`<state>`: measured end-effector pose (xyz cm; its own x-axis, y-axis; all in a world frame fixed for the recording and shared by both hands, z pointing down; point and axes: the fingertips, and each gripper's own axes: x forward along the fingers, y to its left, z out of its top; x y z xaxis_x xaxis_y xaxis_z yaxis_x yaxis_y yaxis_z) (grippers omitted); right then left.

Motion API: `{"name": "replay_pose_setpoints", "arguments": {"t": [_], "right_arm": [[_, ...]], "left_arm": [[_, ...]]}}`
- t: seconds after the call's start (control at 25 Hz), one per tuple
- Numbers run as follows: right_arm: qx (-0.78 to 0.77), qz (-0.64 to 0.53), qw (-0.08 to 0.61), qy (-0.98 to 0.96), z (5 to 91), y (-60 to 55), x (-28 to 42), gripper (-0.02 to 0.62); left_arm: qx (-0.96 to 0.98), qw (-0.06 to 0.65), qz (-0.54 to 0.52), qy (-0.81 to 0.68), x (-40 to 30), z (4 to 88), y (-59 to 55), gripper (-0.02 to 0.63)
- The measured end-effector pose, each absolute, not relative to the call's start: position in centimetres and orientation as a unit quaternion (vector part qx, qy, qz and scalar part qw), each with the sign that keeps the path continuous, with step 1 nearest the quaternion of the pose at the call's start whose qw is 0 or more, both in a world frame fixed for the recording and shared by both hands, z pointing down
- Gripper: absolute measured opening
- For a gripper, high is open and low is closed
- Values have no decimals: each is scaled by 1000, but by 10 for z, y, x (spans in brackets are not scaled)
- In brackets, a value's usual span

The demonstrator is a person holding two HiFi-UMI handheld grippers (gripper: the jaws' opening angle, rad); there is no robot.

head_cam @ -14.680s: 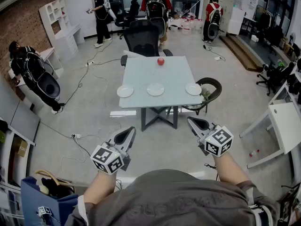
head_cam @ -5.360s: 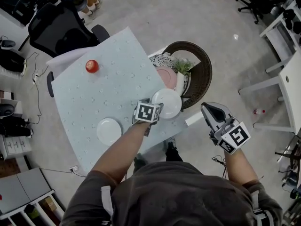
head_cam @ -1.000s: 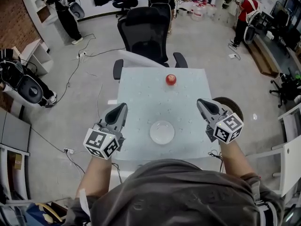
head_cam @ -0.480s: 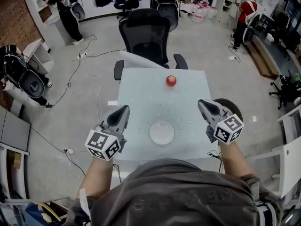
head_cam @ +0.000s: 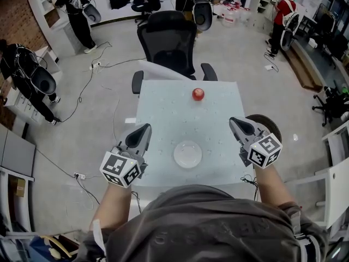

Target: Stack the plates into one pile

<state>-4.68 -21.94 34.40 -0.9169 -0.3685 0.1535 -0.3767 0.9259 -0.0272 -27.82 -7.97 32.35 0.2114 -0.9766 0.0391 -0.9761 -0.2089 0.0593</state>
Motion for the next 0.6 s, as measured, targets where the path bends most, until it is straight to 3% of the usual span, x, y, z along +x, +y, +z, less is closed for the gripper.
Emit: {"name": "replay_pose_setpoints", "arguments": {"t": [0.6], "right_arm": [[185,25,79,-979,342,-217,-51,-9]], "left_arm": [[782,34,-2,-623,-279,320,-81,6]]}}
